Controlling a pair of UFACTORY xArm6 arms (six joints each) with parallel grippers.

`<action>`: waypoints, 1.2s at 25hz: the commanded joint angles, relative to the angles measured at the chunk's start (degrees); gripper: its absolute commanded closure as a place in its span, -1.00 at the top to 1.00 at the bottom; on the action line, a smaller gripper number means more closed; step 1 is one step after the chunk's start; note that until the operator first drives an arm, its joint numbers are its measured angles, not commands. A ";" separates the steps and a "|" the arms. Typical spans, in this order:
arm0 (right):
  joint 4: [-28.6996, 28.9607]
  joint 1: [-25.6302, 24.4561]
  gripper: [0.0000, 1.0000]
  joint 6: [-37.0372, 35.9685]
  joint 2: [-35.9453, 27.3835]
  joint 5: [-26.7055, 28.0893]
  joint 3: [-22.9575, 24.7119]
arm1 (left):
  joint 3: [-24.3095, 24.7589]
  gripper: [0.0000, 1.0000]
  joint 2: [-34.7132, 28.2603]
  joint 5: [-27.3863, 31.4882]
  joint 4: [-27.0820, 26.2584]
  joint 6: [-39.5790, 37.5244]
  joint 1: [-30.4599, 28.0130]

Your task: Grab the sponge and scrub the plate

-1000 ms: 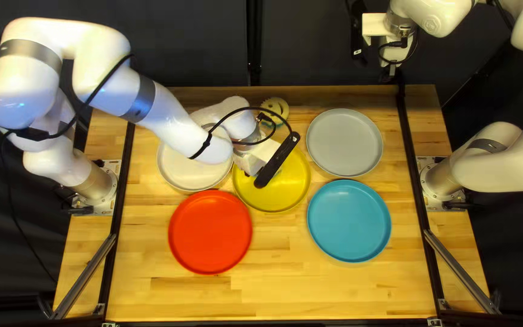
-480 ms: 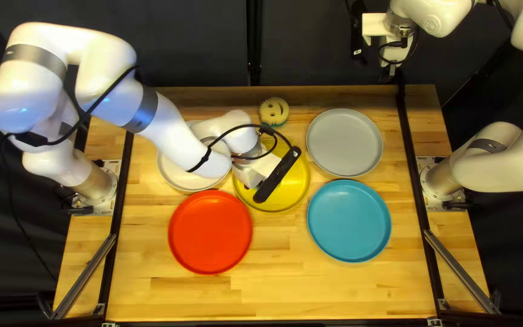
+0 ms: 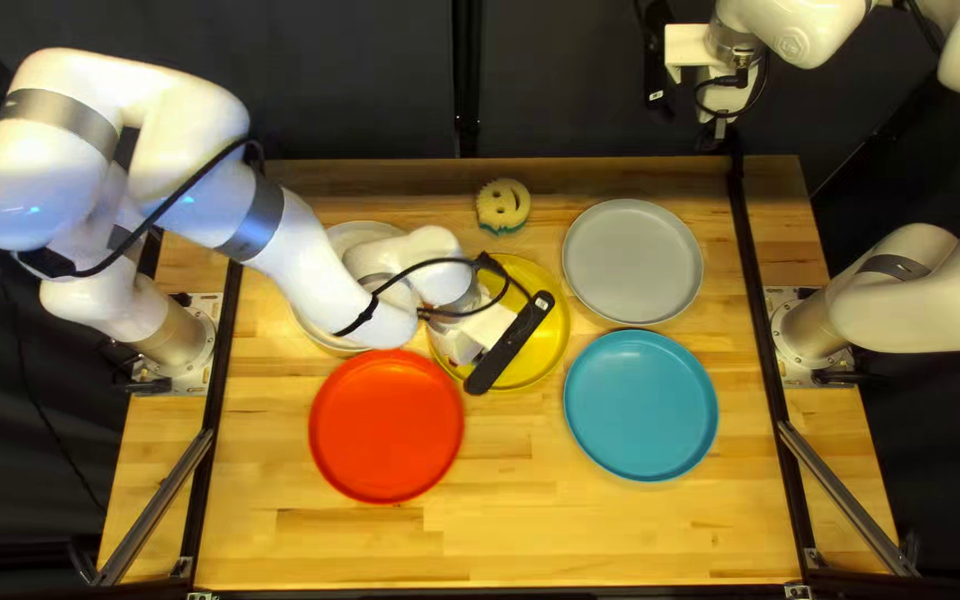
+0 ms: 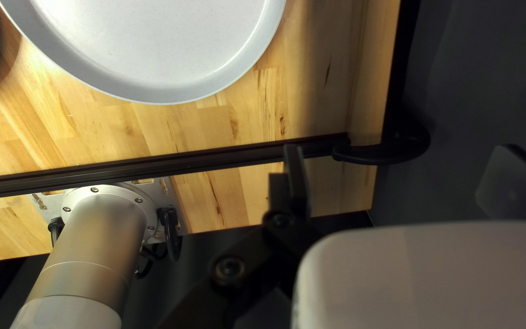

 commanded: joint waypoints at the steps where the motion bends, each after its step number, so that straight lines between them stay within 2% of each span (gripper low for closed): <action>1: 0.00 0.00 1.00 0.00 0.00 0.00 0.00 | -3.66 -1.00 2.13 2.29 0.77 0.69 1.94; 4: 0.00 0.00 1.00 0.00 0.00 0.00 0.00 | -4.75 -1.00 2.65 2.34 1.91 -0.12 1.91; 7: 0.00 0.00 1.00 0.00 0.00 0.00 0.00 | -3.62 -1.00 2.14 1.02 1.80 -0.85 0.52; 15: 0.00 0.00 1.00 0.00 0.00 0.00 0.00 | 5.47 -1.00 -5.23 -2.01 2.96 -7.54 -7.16; 19: 0.00 0.00 1.00 0.00 0.00 0.00 0.00 | 7.50 -1.00 -6.49 -2.57 3.36 -8.67 -8.52; 22: 0.00 0.00 1.00 0.00 0.00 0.00 0.00 | 6.56 -1.00 -4.82 -2.81 1.98 -6.60 -7.98; 30: 0.00 0.00 1.00 0.00 0.00 0.00 0.00 | -1.29 -1.00 2.71 -3.02 0.67 -3.08 -5.80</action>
